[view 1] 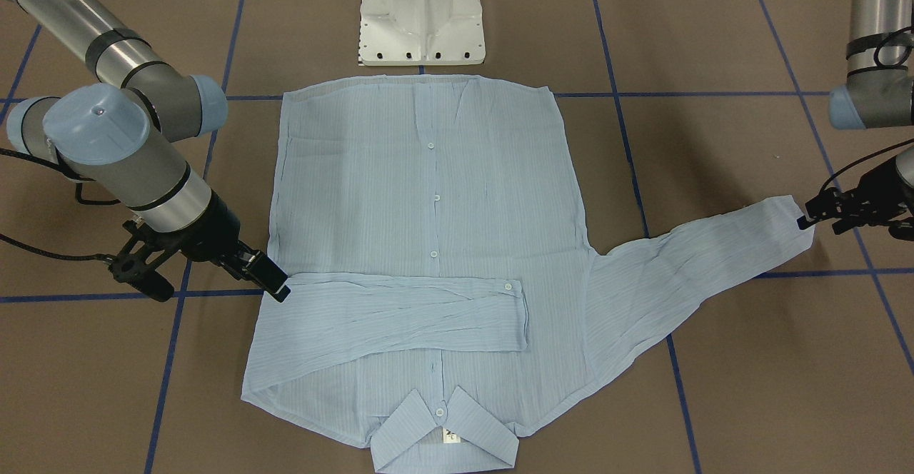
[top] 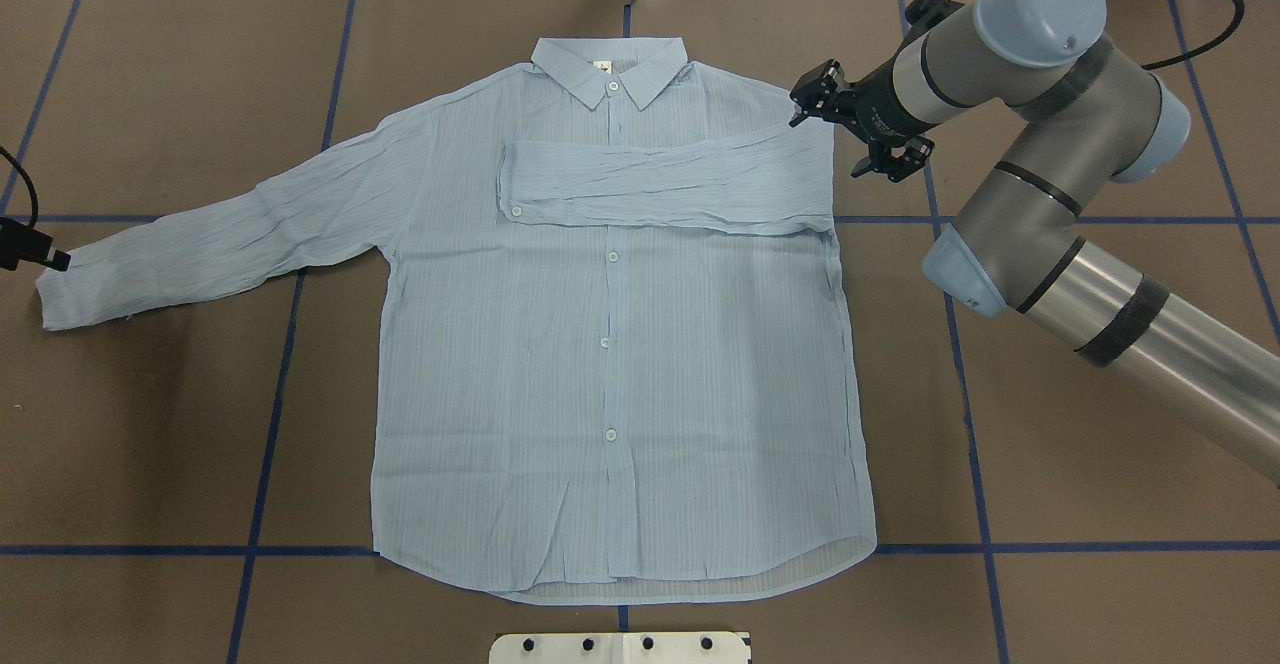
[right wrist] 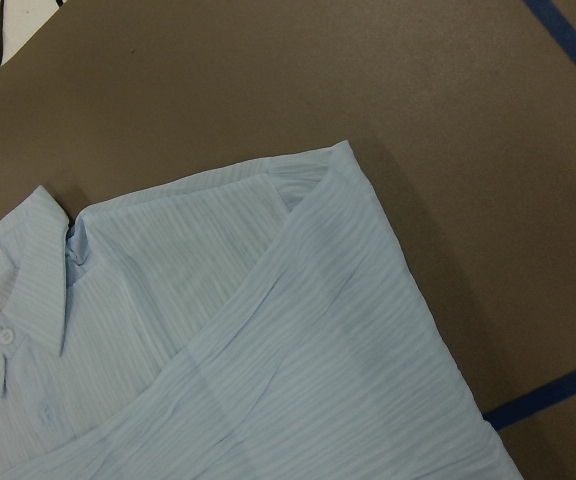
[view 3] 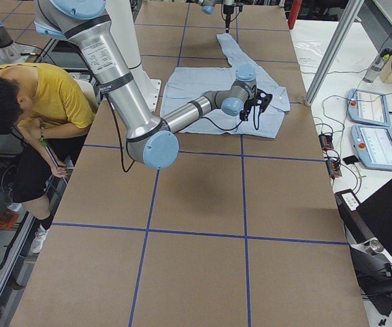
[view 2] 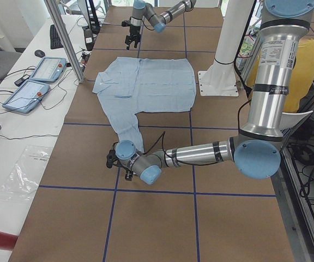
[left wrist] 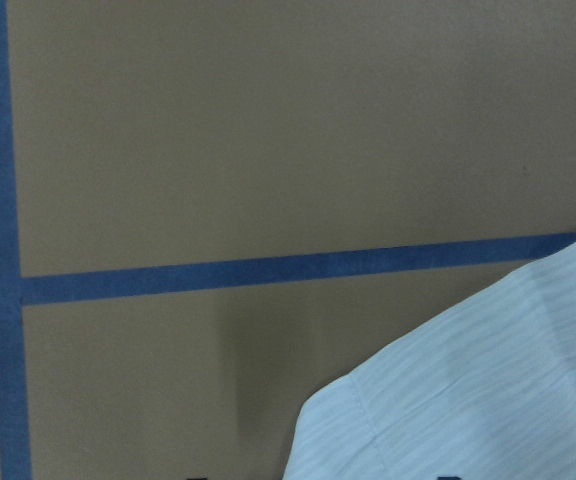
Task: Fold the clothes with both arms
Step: 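Release the sleeve and lift the right gripper back toward its side, then reach the left gripper to the cuff of the other sleeve and grasp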
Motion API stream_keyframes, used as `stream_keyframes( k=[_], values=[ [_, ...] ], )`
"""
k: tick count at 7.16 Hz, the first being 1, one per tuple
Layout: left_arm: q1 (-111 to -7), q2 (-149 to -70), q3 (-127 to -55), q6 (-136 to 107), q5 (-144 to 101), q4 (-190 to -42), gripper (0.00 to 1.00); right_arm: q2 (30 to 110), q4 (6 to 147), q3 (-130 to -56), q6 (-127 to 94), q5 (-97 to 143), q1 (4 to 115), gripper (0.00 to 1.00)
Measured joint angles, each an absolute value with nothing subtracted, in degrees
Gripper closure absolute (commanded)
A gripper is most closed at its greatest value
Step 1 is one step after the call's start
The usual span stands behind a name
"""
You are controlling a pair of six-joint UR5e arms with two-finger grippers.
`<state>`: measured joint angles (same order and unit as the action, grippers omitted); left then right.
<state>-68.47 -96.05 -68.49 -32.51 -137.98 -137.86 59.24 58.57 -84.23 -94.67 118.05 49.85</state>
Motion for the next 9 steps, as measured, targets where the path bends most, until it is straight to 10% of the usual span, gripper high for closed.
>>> stream_keyframes(
  k=[8,9],
  values=[
    [-67.6,-95.5,-67.8,-32.1,-137.7,-137.8,0.54,59.4,58.4,-84.0,-94.7,117.8,49.0,0.0],
    [-67.6,-95.5,-67.7,-32.1,-137.7,-137.8,0.76,59.4,58.4,-84.0,-94.7,117.8,49.0,0.0]
  ],
)
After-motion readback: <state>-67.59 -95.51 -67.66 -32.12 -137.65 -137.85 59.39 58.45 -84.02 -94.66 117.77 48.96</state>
